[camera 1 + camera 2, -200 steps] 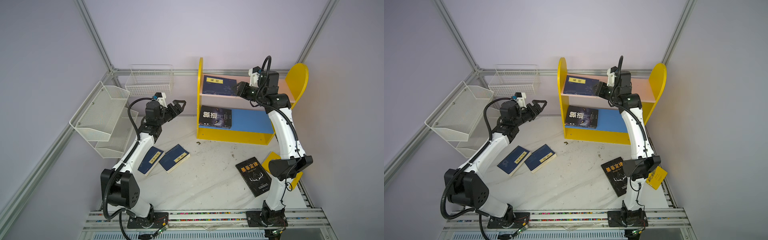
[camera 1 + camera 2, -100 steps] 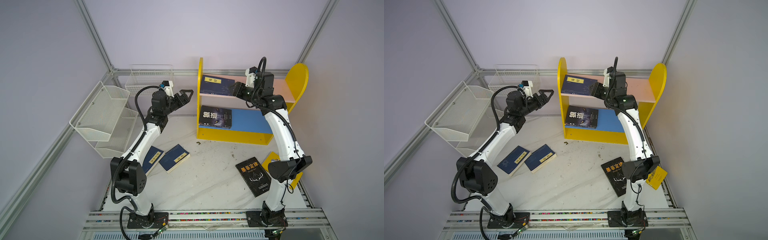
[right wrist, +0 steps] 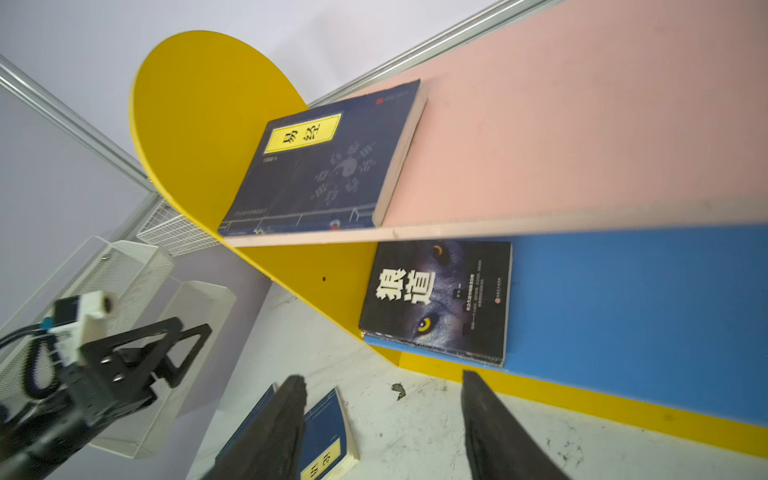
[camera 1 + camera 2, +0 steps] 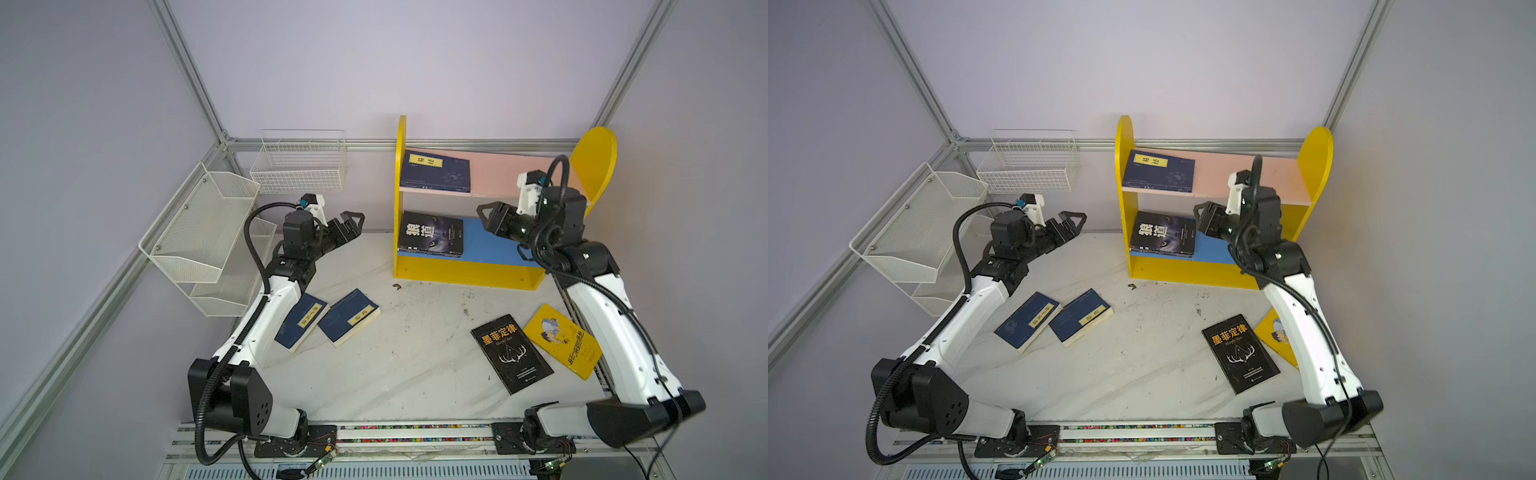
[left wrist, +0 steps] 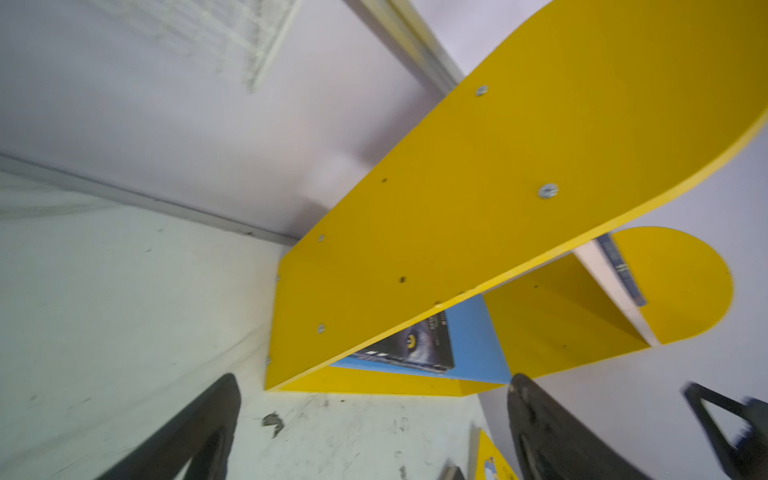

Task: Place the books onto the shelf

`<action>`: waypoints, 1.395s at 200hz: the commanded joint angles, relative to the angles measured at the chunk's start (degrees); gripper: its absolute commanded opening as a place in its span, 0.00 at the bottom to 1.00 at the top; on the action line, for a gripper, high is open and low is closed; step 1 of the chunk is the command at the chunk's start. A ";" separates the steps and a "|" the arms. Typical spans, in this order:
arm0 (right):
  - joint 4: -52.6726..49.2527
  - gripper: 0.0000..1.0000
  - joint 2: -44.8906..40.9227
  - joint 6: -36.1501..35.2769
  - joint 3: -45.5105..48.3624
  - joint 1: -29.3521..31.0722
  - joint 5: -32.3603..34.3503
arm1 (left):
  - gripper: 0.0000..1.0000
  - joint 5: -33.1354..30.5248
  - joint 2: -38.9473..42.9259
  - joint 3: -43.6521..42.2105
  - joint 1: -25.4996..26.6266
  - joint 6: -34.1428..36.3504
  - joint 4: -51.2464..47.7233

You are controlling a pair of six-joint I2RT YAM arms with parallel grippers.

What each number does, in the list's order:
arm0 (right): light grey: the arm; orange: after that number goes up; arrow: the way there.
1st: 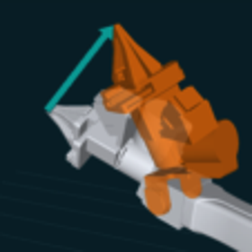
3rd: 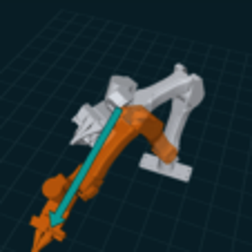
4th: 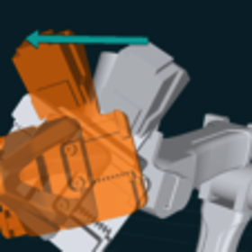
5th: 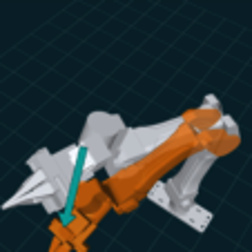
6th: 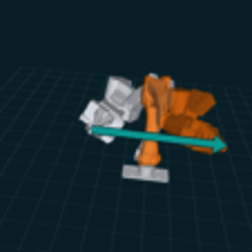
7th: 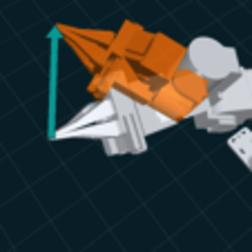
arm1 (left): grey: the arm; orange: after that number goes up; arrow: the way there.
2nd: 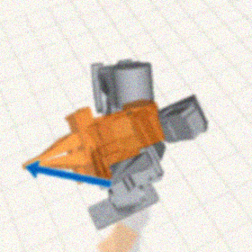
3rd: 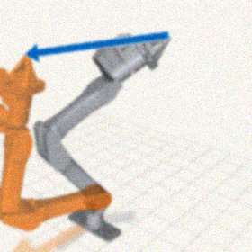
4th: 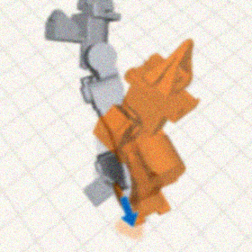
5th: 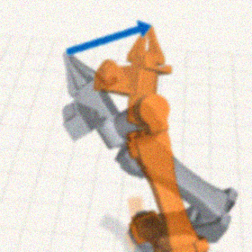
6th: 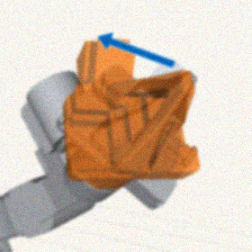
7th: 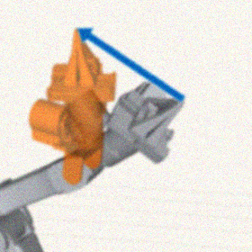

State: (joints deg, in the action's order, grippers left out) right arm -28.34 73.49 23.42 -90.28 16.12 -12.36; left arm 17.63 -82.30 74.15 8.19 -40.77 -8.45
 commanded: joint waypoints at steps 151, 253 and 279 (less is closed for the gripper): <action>24.17 0.68 -5.29 18.59 45.06 7.74 -4.73 | 1.00 -13.37 -23.87 -9.62 0.06 2.83 -6.74; 19.78 0.72 7.29 15.03 40.98 7.70 -11.95 | 0.99 -1.38 -15.23 -12.61 13.50 -23.01 -4.75; 19.05 0.72 8.25 12.64 41.76 8.25 -14.61 | 0.99 -11.52 -8.94 -11.79 12.55 -13.55 -17.12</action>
State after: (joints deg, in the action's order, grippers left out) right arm -7.01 81.71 39.00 -48.14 23.62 -23.64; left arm 14.33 -98.63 62.87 22.52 -58.72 -16.36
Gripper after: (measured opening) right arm 0.723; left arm 0.990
